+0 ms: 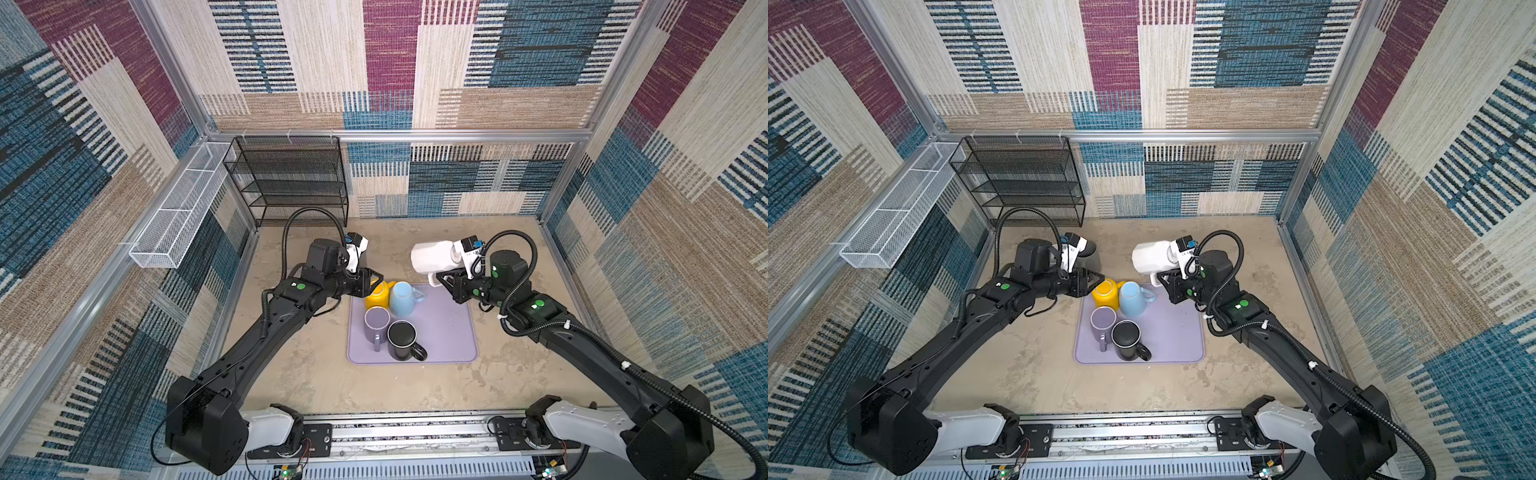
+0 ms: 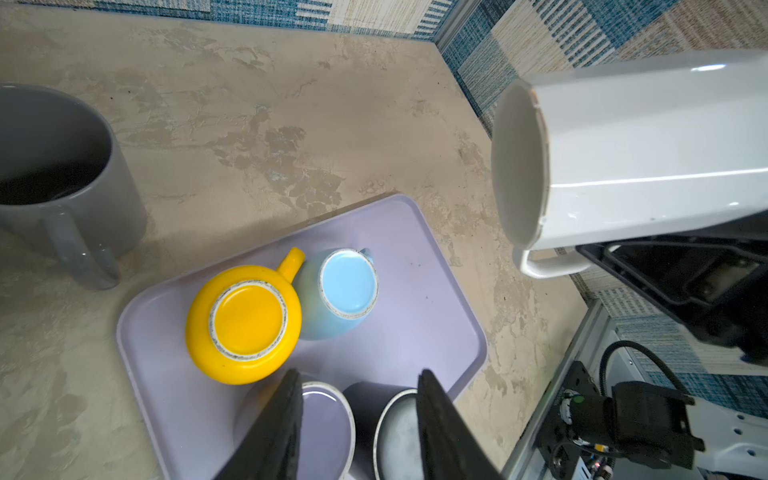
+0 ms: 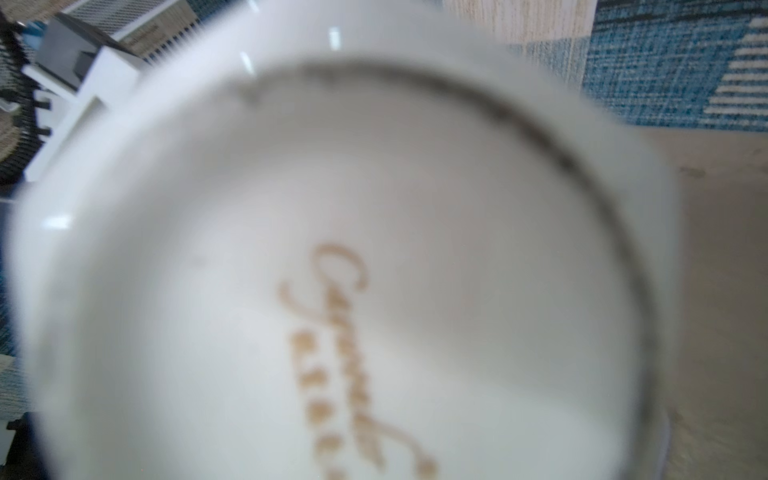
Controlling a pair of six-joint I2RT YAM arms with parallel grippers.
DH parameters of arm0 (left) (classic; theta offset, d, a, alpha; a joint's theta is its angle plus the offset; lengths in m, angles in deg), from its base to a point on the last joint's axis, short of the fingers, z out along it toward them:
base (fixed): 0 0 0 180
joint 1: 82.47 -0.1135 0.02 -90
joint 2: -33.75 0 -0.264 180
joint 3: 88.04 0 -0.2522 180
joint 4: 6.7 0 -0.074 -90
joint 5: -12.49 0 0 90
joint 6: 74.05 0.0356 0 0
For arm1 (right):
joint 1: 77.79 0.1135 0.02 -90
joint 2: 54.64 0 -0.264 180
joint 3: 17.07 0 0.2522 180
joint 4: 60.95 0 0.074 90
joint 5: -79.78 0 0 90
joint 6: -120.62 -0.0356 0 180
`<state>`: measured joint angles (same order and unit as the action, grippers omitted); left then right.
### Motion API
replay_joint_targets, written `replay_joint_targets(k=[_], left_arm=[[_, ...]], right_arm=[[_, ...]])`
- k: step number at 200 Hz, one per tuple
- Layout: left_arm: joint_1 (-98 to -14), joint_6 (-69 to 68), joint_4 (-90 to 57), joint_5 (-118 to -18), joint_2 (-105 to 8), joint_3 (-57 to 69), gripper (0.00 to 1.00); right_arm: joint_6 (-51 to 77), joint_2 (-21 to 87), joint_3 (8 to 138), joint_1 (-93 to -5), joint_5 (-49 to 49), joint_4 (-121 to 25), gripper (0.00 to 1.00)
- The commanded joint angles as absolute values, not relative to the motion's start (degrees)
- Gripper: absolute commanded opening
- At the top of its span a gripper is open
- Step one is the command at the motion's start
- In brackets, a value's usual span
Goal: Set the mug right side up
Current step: 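Lift the white mug off the tray with the right gripper, then raise the white mug with the right gripper while the left gripper moves toward it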
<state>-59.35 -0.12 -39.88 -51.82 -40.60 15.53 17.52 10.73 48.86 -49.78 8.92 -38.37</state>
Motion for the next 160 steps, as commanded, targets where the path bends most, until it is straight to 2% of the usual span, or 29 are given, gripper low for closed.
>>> replay_joint_targets(k=[1,114,160], left_arm=[[-59.42,-1.74,-35.35,-47.89,-40.03,16.06,0.42],[-59.22,-4.31,-21.97,-30.97,-36.64,20.63,0.46],[-59.08,-8.71,-13.06,-28.75,-36.14,23.27,0.46]], right_arm=[[17.10,9.55,48.51,-49.84,13.86,-48.85,0.00],[12.23,12.38,50.47,-49.80,26.36,-60.33,0.00],[9.11,13.54,50.51,-49.79,30.10,-66.25,0.00]])
